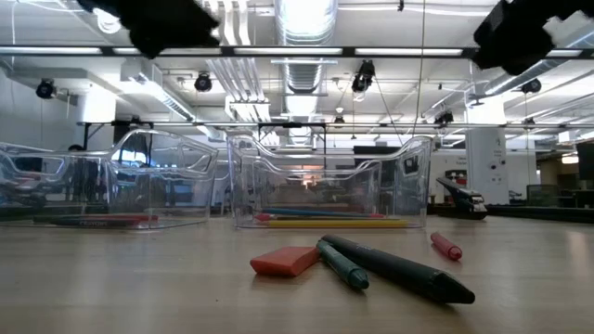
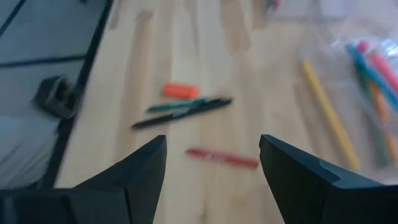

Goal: Sort crayons/erasers/pens/pencils in bins
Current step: Put the orange pencil into the bottom right transparent bin

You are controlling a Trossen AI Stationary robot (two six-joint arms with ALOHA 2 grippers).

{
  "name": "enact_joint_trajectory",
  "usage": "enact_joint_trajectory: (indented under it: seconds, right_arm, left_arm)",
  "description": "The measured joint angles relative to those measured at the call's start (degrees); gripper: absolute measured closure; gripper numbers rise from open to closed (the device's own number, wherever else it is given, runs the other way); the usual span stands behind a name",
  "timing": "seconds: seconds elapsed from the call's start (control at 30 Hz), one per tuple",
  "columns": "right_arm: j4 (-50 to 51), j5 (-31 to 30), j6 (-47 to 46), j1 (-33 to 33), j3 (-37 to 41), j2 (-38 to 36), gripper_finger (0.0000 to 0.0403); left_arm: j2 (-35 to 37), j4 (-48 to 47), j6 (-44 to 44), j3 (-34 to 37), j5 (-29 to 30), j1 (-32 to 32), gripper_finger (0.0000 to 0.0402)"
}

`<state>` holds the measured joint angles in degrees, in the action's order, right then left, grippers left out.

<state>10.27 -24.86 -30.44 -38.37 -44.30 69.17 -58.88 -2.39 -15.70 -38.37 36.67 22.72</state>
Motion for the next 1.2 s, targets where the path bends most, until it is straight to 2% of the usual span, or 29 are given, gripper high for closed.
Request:
enact_joint_trajectory:
  seconds: [0.1, 0.17, 0.23, 0.33, 0.47, 0.7, 0.83, 1.2]
  right_arm:
    - [6.06, 3.03, -3.12, -1.52, -2.68, -0.07, 0.0156]
    - [10.81, 5.34, -6.67, -2.24, -4.77, -0.05, 0.0156]
    - [15.5, 8.83, -11.09, -2.66, -6.63, 0.15, 0.0156]
    - [22.69, 14.27, -20.12, -3.74, -8.06, 0.22, 0.0156]
    - [29.42, 17.25, -30.63, -6.97, -8.19, 0.24, 0.0156]
    - [31.82, 16.88, -49.87, -14.98, -7.82, 1.61, 0.0156]
    - [31.81, 16.69, -56.12, -17.99, -7.82, 5.87, 0.0156]
    - [30.77, 17.9, -70.83, -20.9, -7.82, 17.09, 0.0156]
  left_arm:
    - [-4.41, 19.87, 9.8, 3.57, -0.1, 0.55, 0.0229]
    - [-8.02, 30.32, 13.01, 5.21, -0.09, 0.51, 0.0229]
    - [-11.85, 38.26, 14.71, 5.95, -0.07, 0.51, 0.0229]
    - [-16.91, 44.89, 16.23, 5.62, -0.09, 0.53, 0.0229]
    - [-20.91, 46.55, 17.95, 3.94, -0.16, 0.52, 0.0229]
    - [-20.42, 47.03, 17.58, 3.89, -0.29, 0.66, 0.0229]
    - [-20.37, 46.97, 17.59, 3.89, -0.35, 0.66, 0.0229]
    - [-20.32, 46.97, 15.86, 3.78, -0.5, 0.66, 0.0229]
